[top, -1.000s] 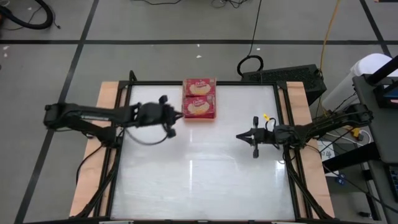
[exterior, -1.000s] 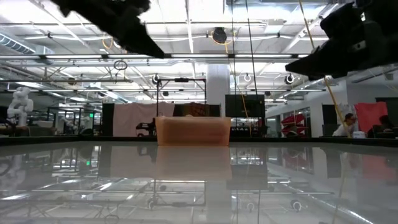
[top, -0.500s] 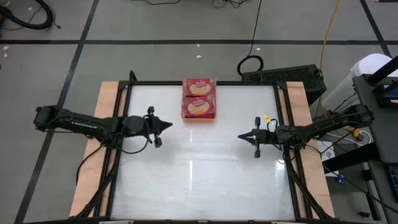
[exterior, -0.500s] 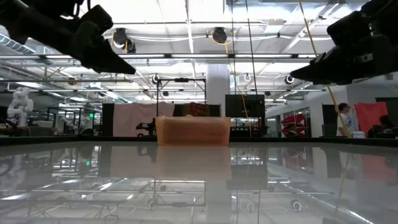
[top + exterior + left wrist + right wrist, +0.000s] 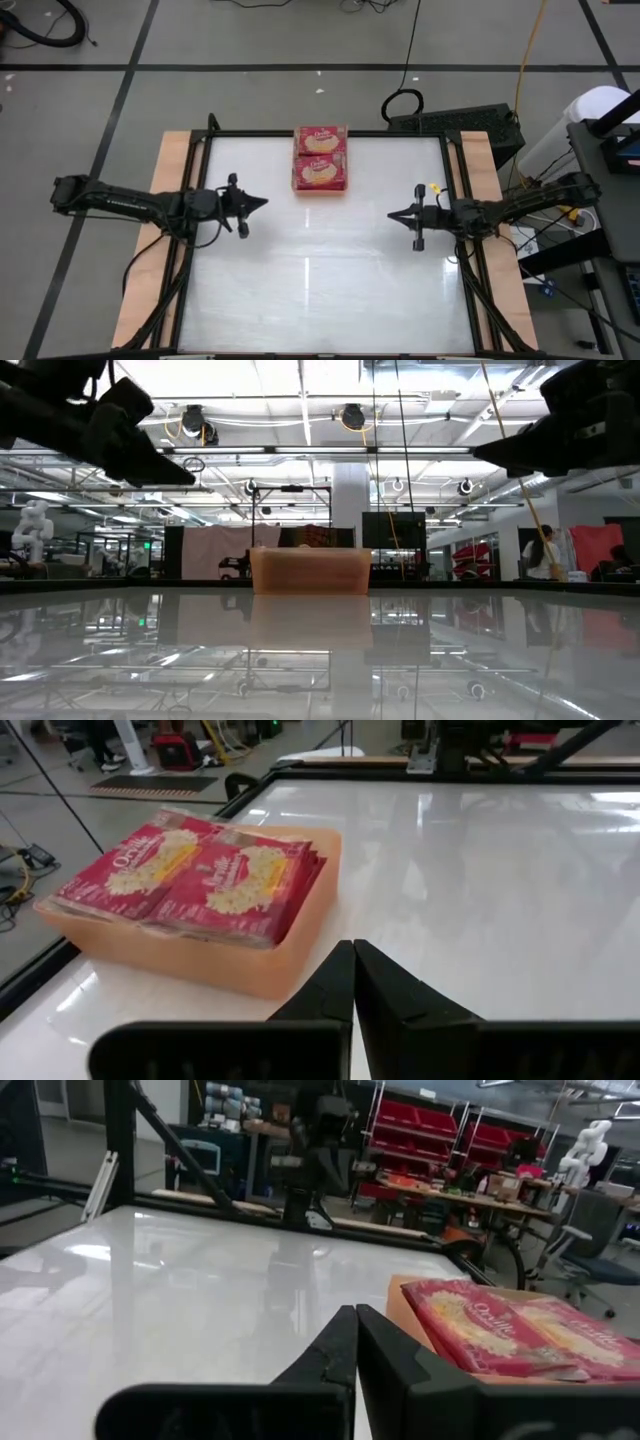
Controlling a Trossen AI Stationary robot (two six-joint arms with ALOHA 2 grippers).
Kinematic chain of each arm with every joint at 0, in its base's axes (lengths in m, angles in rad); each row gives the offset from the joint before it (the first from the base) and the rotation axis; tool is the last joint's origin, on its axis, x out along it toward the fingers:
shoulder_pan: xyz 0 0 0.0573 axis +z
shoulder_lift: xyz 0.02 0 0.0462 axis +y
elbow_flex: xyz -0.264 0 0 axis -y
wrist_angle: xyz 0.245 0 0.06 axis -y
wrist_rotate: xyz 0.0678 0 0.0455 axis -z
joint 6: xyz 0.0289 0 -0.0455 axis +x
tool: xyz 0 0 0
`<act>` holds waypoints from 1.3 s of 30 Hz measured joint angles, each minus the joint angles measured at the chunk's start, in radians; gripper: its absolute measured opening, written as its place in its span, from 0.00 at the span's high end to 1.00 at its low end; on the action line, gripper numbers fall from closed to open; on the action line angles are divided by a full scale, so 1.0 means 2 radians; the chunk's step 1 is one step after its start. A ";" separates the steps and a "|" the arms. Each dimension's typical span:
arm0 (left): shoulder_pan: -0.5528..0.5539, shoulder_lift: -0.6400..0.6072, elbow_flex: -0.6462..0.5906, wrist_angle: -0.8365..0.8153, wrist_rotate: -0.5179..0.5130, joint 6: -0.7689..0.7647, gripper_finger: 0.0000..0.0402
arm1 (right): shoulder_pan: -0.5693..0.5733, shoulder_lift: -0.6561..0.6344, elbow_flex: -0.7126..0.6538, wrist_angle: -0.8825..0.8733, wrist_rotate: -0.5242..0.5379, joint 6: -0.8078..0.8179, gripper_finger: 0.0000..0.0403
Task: Sort popcorn bags into baskets
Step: Return to Home Position
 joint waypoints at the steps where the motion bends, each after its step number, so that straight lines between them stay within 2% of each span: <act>1: 0.000 -0.006 -0.007 0.002 0.000 0.000 0.98 | 0.000 -0.004 0.000 -0.001 0.000 0.001 1.00; 12: 0.000 -0.041 -0.107 0.113 0.016 -0.013 0.97 | 0.000 -0.042 -0.001 -0.021 0.000 0.007 1.00; 16: -0.005 -0.047 -0.107 0.114 0.030 -0.005 0.99 | 0.000 -0.064 -0.001 -0.026 0.000 0.006 1.00; 20: -0.010 -0.063 -0.107 0.112 0.027 0.009 0.97 | 0.000 -0.101 -0.001 -0.036 0.002 -0.012 1.00; 27: -0.010 -0.094 -0.107 0.108 0.026 0.024 0.99 | 0.000 -0.192 -0.001 -0.121 0.051 0.006 1.00; 34: -0.010 -0.126 -0.107 0.085 0.026 0.033 0.96 | 0.000 -0.294 -0.001 -0.218 0.015 0.012 1.00; 39: -0.010 -0.144 -0.107 0.063 0.027 0.033 0.99 | -0.021 -0.294 -0.001 -0.235 -0.013 0.014 1.00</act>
